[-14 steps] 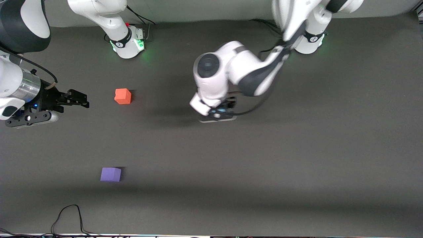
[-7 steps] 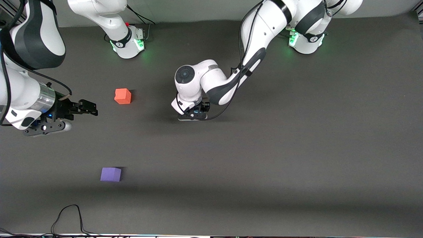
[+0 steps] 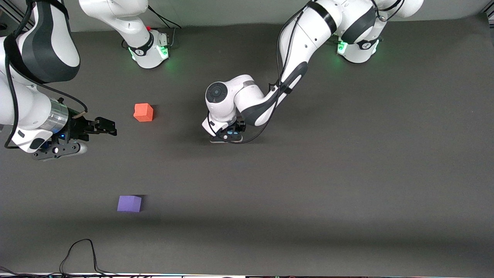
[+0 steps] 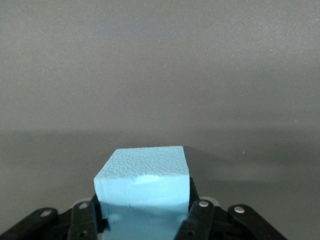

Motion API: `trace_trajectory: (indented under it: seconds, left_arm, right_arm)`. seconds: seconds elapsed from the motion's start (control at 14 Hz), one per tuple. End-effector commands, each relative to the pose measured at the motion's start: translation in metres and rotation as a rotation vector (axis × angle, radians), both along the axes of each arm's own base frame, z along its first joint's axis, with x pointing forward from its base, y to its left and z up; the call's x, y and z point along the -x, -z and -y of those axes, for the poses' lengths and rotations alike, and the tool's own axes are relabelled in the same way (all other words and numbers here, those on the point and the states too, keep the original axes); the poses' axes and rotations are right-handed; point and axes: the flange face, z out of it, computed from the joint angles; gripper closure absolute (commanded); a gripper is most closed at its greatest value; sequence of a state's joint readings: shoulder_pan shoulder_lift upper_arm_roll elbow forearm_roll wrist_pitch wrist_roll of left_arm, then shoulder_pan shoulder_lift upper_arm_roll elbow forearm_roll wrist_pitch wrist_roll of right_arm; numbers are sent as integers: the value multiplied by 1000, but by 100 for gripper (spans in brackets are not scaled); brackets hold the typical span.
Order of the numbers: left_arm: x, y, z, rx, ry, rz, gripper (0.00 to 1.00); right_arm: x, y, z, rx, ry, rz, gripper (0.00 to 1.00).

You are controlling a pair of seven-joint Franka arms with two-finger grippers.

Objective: Place blue block between orange and purple blocks
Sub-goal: 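Set the blue block down with the left gripper while the right gripper approaches, then withdraw the left gripper while the right gripper moves above the blue block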

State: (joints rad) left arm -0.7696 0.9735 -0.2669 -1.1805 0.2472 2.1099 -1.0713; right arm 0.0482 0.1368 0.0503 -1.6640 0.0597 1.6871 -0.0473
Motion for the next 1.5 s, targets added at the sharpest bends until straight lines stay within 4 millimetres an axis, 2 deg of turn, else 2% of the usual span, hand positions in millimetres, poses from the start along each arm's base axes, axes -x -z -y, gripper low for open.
trace_trajectory:
  seconds: [0.0,0.21,0.36,0.5,0.64,0.71,0.79,1.0,1.14,1.29,1.36,1.43]
  left_arm:
    - [-3,-8,5,-12,5,36,0]
    - [-17,-54,-9,-33,-15,32,0]
    - [-33,-109,-29,-24,-25,12,0]
    - [-70,-168,-82,24,-30,-85,0]
    - [-100,-212,-151,53,-40,-106,0]
    - [-114,-230,-197,67,-46,-114,0]
    - [-125,-244,-246,77,-41,-123,0]
    - [-151,-276,-401,74,24,-188,0]
    - [-166,-290,-497,80,11,-201,0]
    - [-165,-312,-567,85,19,-186,0]
    - [-162,-324,-594,83,-3,-169,0]
    - [-156,-338,-612,77,-13,-153,0]
  right_arm:
    - [2,2,-17,-19,-27,6,0]
    - [3,6,-27,-18,-43,-2,0]
    - [4,7,-28,-17,-45,-9,0]
    - [7,8,-43,-17,-70,-13,0]
    - [10,10,-59,-18,-92,-18,0]
    - [13,13,-73,-14,-83,-25,0]
    - [20,15,-95,-6,-68,-30,0]
    - [47,24,-177,20,-36,-49,0]
    - [68,38,-232,22,-33,-61,0]
    - [92,62,-277,28,-27,-50,0]
    - [101,77,-290,31,-24,-46,0]
    - [111,95,-301,36,-31,-47,0]
